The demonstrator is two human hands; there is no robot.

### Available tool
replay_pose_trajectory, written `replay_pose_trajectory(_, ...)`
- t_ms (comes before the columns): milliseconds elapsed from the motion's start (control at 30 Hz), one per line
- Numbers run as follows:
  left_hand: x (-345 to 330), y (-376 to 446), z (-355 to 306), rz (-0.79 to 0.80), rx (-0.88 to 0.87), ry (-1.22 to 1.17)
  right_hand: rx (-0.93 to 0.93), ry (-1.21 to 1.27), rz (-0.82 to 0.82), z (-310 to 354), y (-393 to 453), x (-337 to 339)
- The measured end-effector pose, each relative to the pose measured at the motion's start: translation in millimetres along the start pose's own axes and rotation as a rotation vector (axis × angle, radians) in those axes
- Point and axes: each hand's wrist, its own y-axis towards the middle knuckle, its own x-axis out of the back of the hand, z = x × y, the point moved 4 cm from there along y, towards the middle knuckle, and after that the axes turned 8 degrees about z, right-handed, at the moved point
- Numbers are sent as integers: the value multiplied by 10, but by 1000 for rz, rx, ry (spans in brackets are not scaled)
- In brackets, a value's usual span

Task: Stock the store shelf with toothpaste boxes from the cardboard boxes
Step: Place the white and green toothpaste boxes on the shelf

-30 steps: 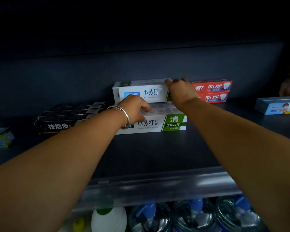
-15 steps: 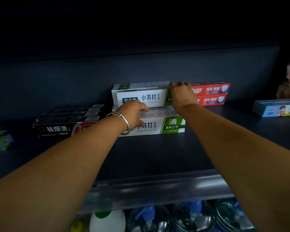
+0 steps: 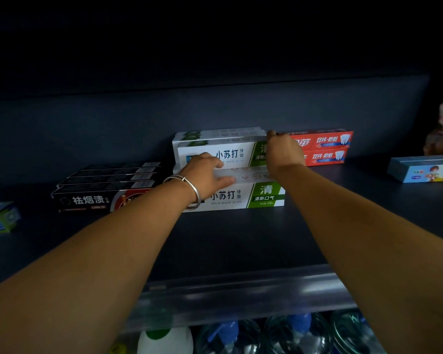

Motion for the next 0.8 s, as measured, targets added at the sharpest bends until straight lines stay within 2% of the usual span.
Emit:
replay_pose_trajectory(433,2,14,66,-17,32,41,7,-22,-32,98,23,-49)
replay_pose_trajectory(633,-32,-17,71,23,14,4,-14,-57,-52,141,50,-64)
replay_pose_trajectory(800,-66,-35,64,17,-8,74,-19,-70,-55,146,76,-101)
